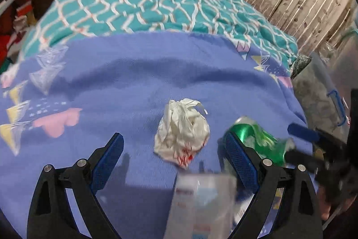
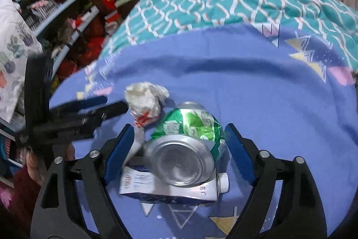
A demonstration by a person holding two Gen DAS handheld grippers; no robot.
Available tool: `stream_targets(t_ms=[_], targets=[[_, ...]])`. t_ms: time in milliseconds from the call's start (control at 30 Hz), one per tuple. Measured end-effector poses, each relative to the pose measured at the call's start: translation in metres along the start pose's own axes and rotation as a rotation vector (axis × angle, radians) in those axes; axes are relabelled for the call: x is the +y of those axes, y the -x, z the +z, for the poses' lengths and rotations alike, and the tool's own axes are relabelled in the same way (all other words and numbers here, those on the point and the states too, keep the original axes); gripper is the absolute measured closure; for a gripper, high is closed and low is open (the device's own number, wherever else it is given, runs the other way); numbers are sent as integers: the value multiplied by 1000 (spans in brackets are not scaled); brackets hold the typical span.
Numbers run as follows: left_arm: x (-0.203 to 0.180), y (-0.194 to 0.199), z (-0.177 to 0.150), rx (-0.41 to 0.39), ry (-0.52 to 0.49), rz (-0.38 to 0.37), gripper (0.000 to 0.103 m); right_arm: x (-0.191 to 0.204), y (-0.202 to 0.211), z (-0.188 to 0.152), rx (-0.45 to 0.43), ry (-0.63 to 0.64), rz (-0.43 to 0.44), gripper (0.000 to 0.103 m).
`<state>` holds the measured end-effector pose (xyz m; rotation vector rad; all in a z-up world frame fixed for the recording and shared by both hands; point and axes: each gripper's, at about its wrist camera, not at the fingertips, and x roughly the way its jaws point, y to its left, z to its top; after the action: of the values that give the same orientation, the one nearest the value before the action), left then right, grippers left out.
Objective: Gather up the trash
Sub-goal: 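Grasp a crumpled white tissue with the left gripper while the right grasps the green can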
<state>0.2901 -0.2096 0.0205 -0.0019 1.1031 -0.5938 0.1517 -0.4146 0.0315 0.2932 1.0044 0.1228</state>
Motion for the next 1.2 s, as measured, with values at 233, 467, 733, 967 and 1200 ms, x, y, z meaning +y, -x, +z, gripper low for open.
stream_targets(t_ms=[233,467,733,967,1200], targets=[[-4,-36,-13,64,15,-28,56,-13,-11,-11,22,-79,77,13],[-58,22,-37,21,-108,-117,61,3,54,-61,-127,33,49,14],[-129,113,-116,-76,-235,-298,61,-29,182,-214,-446,40,-106,14],[-186,89,-219,85,-290,-371,60,-56,198,-326,-417,-49,-264,14],[-215,66,-266,205,-299,-361,60,-74,212,-372,-401,-136,-86,7]])
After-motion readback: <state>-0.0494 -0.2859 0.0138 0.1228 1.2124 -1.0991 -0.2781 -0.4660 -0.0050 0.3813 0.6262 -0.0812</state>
